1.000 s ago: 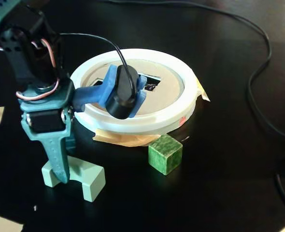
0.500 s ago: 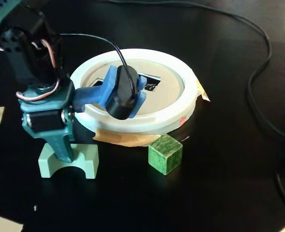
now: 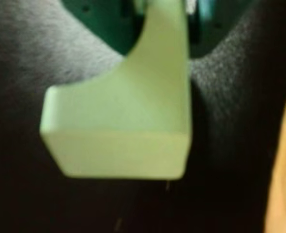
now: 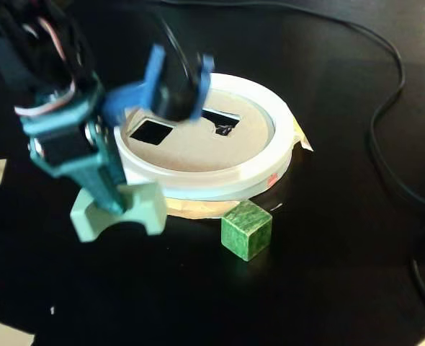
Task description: Pick up the U shape block and drop it in corresponding U shaped hole
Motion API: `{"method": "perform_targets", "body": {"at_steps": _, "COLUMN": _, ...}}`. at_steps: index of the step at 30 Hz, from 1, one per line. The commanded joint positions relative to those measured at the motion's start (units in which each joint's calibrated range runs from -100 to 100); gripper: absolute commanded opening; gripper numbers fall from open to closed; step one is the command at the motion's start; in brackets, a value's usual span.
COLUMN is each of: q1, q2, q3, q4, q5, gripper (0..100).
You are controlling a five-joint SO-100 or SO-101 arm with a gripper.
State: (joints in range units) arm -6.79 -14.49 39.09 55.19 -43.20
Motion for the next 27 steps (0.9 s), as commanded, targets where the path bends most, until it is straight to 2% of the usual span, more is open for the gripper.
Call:
{"method": "perform_targets", "body": {"at_steps": 1, "q1": -6.94, "q2": -12.25, "q3": -2.02, "q4": 5.47, "q5": -0.29, "gripper": 2}}
{"method": "perform_targets", "body": {"at_steps": 7, "q1": -15.68, "q2": -20.58, "q3": -2.3, "q4": 7.08, "q5": -0.54, "gripper": 2}}
{"method": "perform_targets", "body": {"at_steps": 15, "q1": -27.29, "q2": -19.05, "q3": -6.21, "q4": 6.88, "q5": -9.38, "gripper": 2}}
{"method": "perform_targets", "body": {"at_steps": 19, "q1": -30.41, "q2": -13.05, "q3": -11.04, "q4": 5.57, "q5": -11.87, "gripper": 2}}
{"method": "perform_targets", "body": {"at_steps": 27, "q1": -35.28, "q2": 4.32, "q3": -20.97, "q4": -7.07, "q5": -12.55, "gripper": 2}}
